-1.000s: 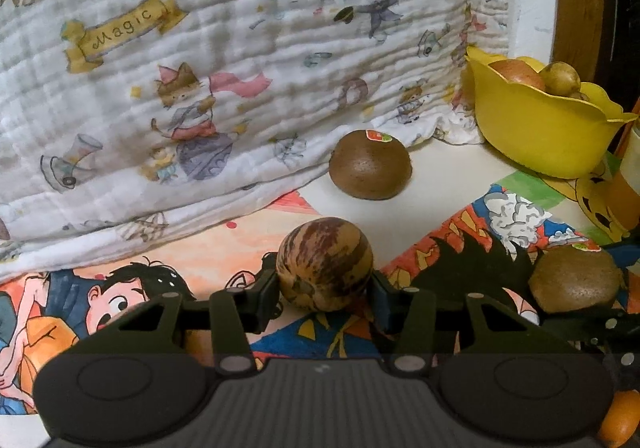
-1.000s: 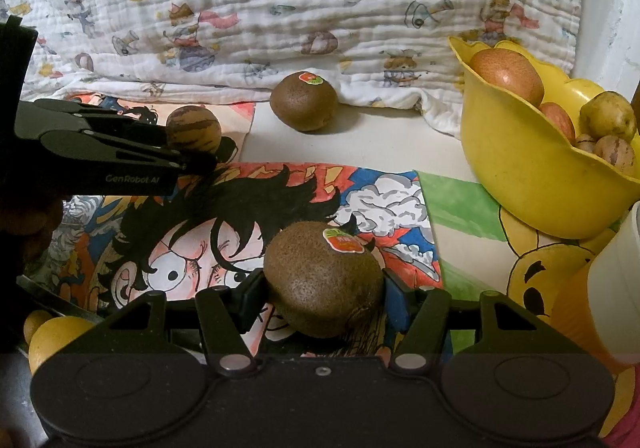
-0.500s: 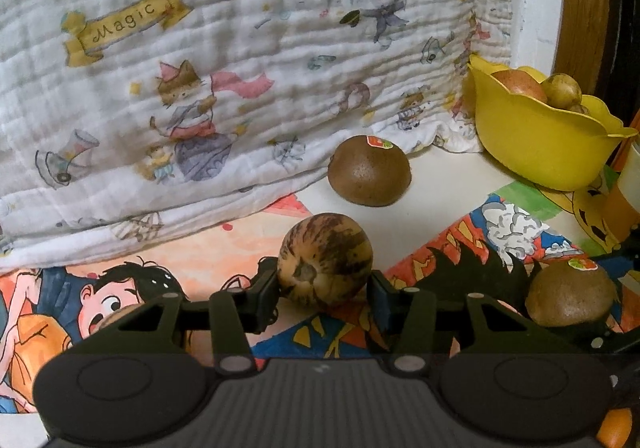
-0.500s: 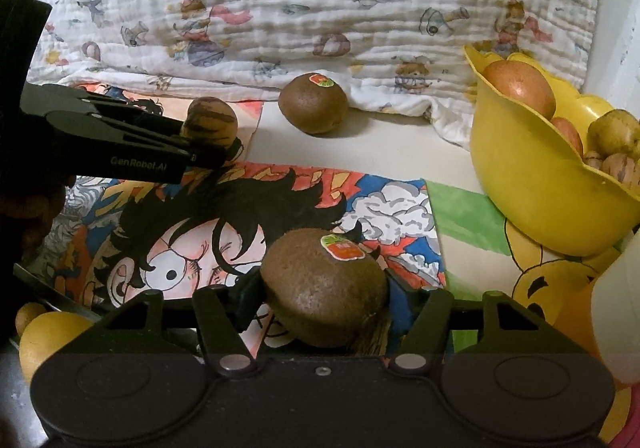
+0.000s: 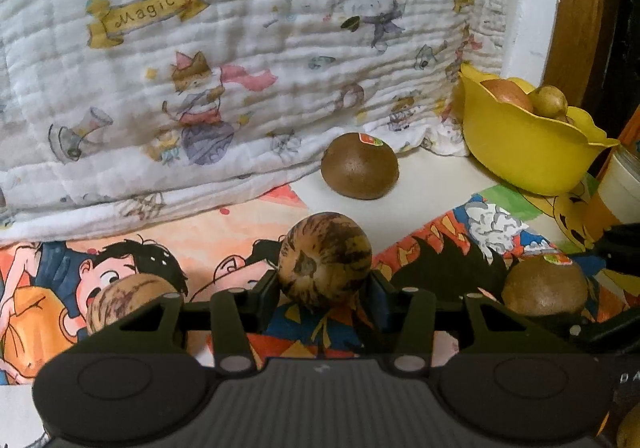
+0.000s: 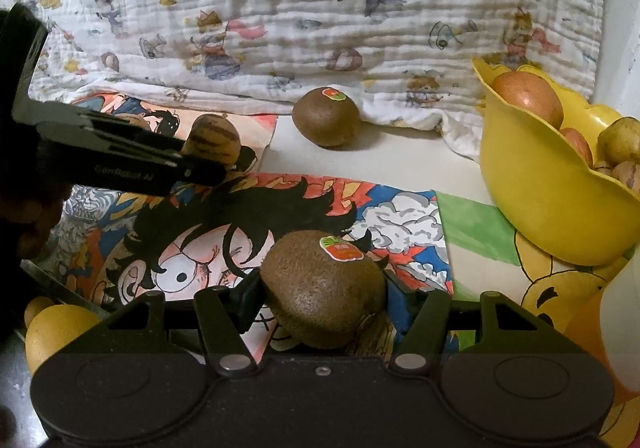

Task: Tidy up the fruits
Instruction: 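Grasp the striped round fruit with the left gripper while the right gripper holds the kiwi, then lift the striped fruit with the left gripper while the right gripper lifts the kiwi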

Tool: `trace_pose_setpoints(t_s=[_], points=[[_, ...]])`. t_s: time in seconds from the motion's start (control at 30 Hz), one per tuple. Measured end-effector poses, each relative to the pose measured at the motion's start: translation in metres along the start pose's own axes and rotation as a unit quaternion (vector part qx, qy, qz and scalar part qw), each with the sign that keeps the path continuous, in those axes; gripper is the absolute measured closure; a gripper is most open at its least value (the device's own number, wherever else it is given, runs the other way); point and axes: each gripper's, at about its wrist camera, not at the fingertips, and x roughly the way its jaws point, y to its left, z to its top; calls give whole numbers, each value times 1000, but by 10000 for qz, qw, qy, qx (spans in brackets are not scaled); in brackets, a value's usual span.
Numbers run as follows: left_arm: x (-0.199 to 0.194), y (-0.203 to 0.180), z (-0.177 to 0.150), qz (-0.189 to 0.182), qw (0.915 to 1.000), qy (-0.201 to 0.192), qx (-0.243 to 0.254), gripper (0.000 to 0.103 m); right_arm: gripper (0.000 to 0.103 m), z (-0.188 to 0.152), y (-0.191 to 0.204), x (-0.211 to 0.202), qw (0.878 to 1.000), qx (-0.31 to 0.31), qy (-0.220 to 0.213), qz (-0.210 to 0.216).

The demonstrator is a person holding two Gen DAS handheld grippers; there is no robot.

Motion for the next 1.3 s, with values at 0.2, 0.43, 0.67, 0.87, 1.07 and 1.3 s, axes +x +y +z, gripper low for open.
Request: trace_pose_setpoints(t_s=[0.2, 0.43, 0.67, 0.87, 1.07, 1.3], points=[[-3, 0, -4, -82, 9999, -9, 125, 52, 40, 0, -1, 1, 10000, -8, -26, 32], [2, 2, 0, -124, 9999, -21, 117, 45, 40, 0, -1, 1, 10000, -32, -18, 29], [14, 1, 7, -146, 9999, 29, 38, 43, 40, 0, 0, 1, 10000, -81, -14, 13], [25, 3, 16, -114, 9999, 21, -52, 43, 40, 1, 1, 2, 9999, -145, -3, 6], [38, 6, 25, -70, 9998, 28, -205, 43, 40, 2, 2, 4, 9998, -175, 0, 4], [44, 9, 30, -68, 9996, 25, -272, 49, 40, 4, 6, 6, 9995, -319, -29, -40]])
